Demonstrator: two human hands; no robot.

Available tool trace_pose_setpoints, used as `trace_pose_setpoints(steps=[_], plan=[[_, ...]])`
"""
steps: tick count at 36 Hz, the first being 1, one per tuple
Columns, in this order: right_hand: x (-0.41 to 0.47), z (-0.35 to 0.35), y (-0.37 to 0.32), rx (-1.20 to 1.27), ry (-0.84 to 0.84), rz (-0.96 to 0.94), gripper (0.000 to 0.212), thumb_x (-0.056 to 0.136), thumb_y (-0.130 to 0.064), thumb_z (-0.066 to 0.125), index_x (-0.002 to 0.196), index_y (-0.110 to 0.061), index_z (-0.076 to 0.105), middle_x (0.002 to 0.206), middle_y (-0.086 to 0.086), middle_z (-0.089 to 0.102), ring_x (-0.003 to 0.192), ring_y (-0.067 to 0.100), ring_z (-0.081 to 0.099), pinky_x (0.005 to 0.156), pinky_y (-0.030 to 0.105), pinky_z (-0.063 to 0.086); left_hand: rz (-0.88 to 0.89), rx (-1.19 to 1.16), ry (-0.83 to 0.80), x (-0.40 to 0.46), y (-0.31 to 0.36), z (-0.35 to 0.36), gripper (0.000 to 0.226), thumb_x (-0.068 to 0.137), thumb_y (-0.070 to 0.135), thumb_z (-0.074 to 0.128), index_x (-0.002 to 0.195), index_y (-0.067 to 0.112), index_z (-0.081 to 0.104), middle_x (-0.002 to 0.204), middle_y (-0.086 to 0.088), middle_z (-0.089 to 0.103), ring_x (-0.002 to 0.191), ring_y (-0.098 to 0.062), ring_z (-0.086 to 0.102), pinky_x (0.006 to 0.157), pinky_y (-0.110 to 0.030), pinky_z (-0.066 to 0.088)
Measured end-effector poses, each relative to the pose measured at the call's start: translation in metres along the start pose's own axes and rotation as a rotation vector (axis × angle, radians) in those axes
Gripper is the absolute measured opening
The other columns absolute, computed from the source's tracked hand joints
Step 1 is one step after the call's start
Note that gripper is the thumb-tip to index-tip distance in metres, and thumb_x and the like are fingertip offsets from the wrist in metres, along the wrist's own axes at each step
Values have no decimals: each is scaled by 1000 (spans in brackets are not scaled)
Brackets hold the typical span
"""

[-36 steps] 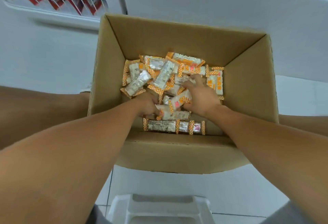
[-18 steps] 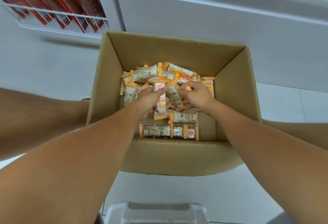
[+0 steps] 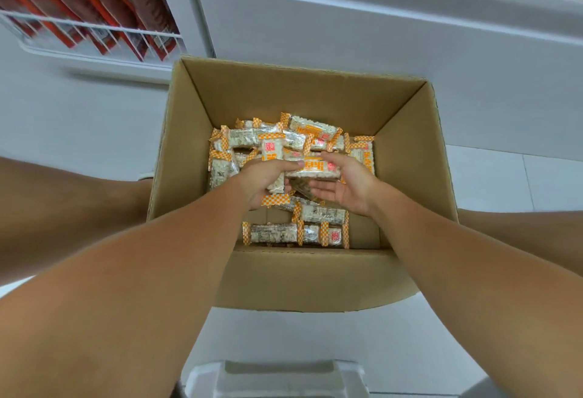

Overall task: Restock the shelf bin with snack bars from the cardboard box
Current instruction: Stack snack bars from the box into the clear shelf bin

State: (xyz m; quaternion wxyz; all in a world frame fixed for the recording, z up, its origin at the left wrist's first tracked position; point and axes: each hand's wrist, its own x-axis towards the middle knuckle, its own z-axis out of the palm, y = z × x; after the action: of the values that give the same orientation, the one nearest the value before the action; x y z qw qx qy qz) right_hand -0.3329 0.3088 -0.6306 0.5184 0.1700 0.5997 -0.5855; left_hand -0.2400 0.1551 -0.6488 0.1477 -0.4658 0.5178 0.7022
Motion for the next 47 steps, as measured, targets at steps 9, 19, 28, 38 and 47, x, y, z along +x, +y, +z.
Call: trace_pose_setpoints(steps=[9, 19, 28, 38, 47], plan=[[11, -4, 12, -221, -11, -105, 6, 87, -7, 76, 89, -12, 75, 103, 6, 72, 100, 24, 66, 78, 42, 62, -58, -175, 92, 5, -8, -10, 78, 72, 44, 88, 134, 8, 59, 125, -11, 68, 104, -9, 62, 91, -27, 43], [17, 3, 16, -652, -21, -195, 17, 82, 2, 78, 82, -14, 75, 86, 2, 74, 83, 17, 71, 82, 34, 59, -11, -171, 58, -1, -6, 1, 95, 58, 53, 93, 135, 11, 57, 115, -8, 74, 99, -23, 73, 82, -38, 60], [22, -17, 33, -1754, 35, -2, 42, 80, -34, 84, 107, -7, 66, 107, 7, 66, 101, 26, 62, 78, 31, 52, -18, 26, 181, 1, -5, -12, 101, 80, 51, 80, 156, 9, 29, 156, -11, 41, 141, -33, 40, 115, -51, 31], [-49, 7, -46, -830, -203, 55, 18, 90, -2, 66, 98, -2, 50, 86, 19, 64, 70, 26, 62, 60, 37, 55, -9, -172, 53, 56, -23, -36, 132, 21, 60, 96, 141, 28, 50, 134, -11, 64, 113, -35, 66, 93, -58, 51], [-149, 64, -136, -779, -49, -476, 34, 81, -22, 79, 93, -18, 48, 77, 10, 55, 70, 24, 53, 55, 34, 46, 317, -295, -138, -152, 145, 24, 56, 103, 48, 43, 135, 5, 58, 127, -19, 67, 120, -36, 63, 100, -49, 49]])
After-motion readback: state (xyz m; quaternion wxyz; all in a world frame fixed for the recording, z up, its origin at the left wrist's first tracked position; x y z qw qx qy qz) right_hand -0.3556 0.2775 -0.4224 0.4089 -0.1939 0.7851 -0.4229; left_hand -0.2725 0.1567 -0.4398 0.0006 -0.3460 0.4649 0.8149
